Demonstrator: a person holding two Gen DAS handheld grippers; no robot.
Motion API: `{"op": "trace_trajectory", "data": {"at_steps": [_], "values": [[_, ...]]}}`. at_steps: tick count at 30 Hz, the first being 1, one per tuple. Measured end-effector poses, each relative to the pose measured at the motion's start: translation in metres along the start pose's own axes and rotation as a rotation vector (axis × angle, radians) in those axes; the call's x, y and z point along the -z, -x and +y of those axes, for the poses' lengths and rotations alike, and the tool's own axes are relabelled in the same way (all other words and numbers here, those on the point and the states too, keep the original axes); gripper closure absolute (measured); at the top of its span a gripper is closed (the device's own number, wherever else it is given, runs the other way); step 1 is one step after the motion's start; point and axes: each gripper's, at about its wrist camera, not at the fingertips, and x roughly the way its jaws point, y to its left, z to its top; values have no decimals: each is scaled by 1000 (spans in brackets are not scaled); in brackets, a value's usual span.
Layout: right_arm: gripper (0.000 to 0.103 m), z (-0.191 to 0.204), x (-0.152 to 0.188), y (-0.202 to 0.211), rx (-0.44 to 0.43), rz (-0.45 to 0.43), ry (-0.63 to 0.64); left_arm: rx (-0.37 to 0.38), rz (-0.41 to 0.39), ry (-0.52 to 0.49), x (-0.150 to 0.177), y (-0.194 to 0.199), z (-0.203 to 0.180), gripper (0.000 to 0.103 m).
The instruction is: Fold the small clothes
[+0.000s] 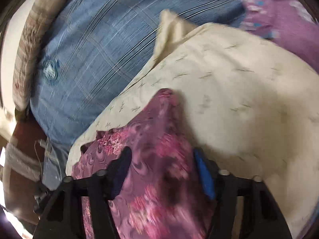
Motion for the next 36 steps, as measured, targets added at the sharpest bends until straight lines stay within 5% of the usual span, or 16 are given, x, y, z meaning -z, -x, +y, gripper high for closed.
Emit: {"op": "trace_trajectory", "data": {"at_steps": [1, 2, 3, 6, 8, 13, 24, 31, 36], "values": [[93, 8, -6, -6, 10, 16, 38, 9, -2, -19, -1, -1, -6, 57], [94, 13, -11, -6, 2, 6, 64, 21, -7, -28, -3, -1, -10, 71], [94, 16, -14, 1, -14, -37, 83, 26, -25, -30, -4, -1, -12, 72], [96, 5, -19, 4, 41, -79, 64, -115, -41, -48, -12, -22, -9, 82], [99, -18, -18, -16, 152, -16, 35, -110, -69, -45, -14, -25, -7, 82], [91, -9, -9, 6, 126, -77, 35, -204, -96, -98, 0, -18, -24, 82], [73, 31, 70, 77, 8, -64, 117, -232, -166, -179, 49, 34, -44, 57], [63, 12, 108, 75, 64, 14, 94, -240, -170, -218, 72, 51, -56, 54], [52, 12, 111, 79, 80, 20, 90, -266, -186, -231, 82, 62, -58, 41]]}}
